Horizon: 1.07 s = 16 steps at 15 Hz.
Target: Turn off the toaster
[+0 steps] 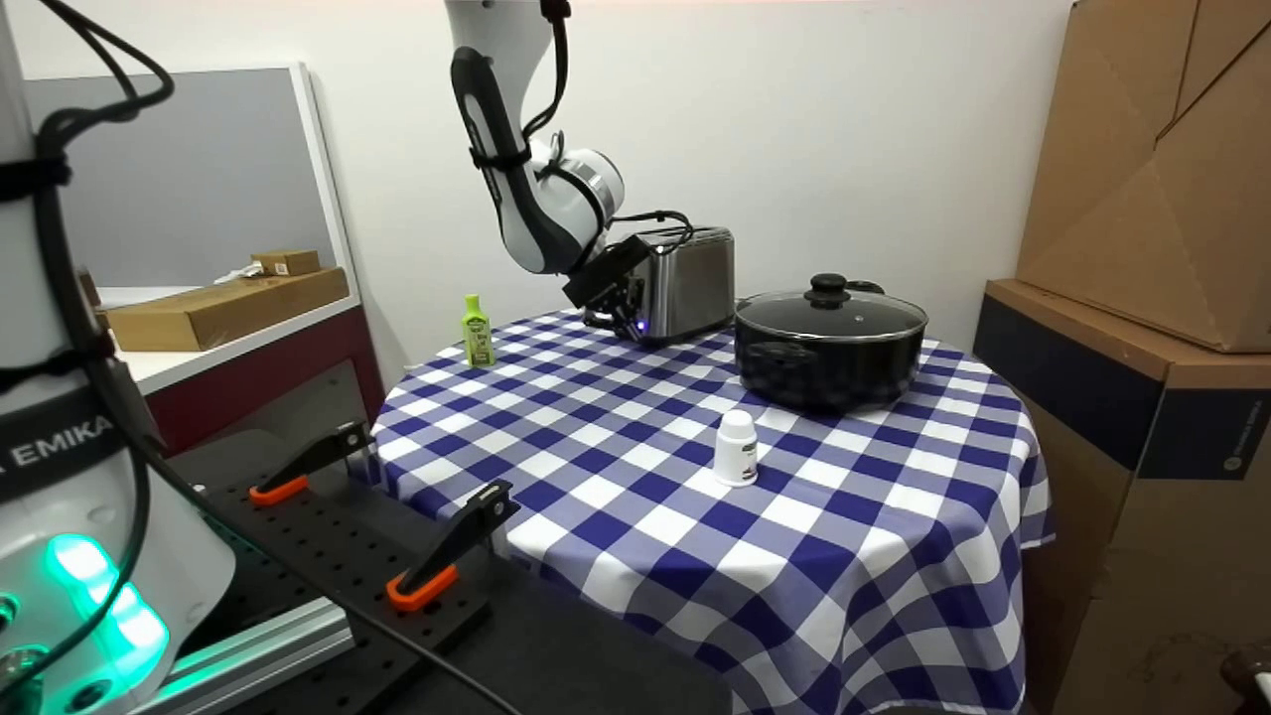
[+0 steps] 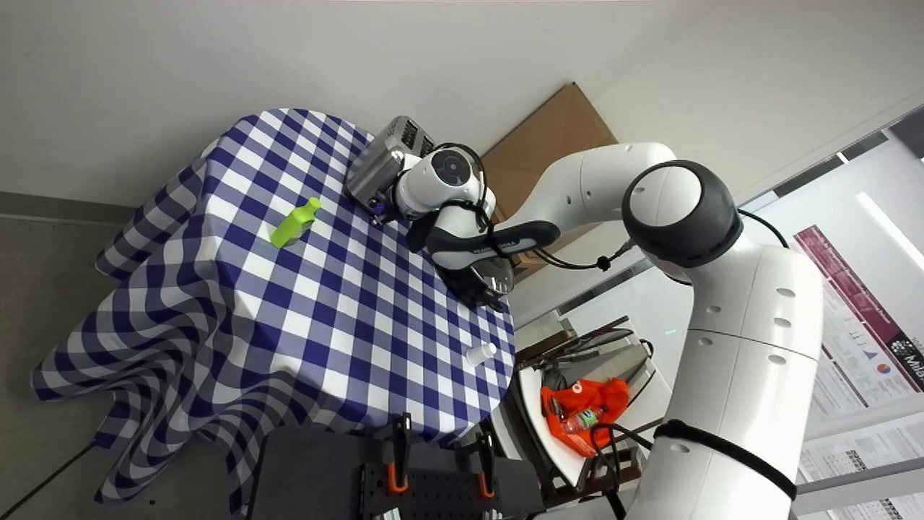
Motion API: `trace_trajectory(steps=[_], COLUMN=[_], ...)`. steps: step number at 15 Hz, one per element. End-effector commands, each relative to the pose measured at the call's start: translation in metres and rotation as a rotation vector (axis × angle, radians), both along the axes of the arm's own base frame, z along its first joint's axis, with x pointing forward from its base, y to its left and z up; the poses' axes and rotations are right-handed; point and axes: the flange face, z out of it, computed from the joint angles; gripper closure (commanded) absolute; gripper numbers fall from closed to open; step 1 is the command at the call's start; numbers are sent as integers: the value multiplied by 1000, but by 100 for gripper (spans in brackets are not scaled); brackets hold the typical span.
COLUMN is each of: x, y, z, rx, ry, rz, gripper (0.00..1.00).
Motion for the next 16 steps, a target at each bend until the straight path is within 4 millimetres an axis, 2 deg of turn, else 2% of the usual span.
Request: trace_trajectory(steps=[1,8,16], x=[8,12,7], y=[8,18,16], z=[-8,5,5], rx=[20,44,41], ry=[-36,-85,-70], rz=[1,-2,3], gripper=[100,100,100])
